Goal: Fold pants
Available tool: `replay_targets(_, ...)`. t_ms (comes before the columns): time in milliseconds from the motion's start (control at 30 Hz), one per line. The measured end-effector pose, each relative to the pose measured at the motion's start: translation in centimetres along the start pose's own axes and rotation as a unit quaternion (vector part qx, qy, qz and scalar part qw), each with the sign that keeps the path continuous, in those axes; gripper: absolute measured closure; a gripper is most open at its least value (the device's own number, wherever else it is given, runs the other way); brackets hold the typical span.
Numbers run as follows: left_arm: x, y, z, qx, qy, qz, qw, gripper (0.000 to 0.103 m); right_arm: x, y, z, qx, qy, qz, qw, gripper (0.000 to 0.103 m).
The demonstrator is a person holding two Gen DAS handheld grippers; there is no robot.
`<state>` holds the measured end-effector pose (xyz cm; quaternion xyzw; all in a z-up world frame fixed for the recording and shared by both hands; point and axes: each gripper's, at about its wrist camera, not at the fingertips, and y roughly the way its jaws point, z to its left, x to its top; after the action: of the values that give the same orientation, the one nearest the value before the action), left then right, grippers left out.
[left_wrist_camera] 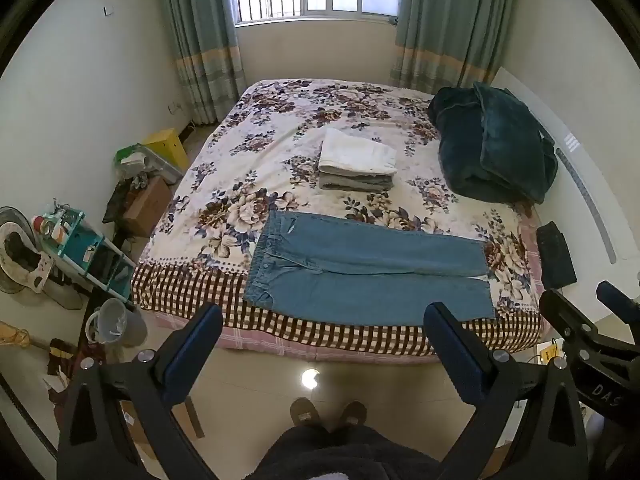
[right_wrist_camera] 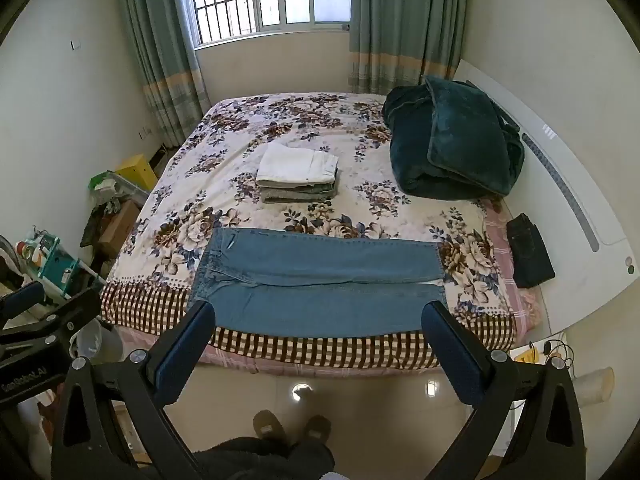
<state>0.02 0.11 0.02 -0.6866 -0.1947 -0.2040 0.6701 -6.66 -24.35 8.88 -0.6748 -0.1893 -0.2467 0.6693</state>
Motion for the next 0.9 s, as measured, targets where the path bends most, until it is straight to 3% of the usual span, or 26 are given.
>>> replay_targets(900,0.9,-0.7,-0.7,0.002,0.003,-0.009,1.0,0.0,0.1,-0.4,-0.2,-0.002,-0.001,0.004,1.0,0.0)
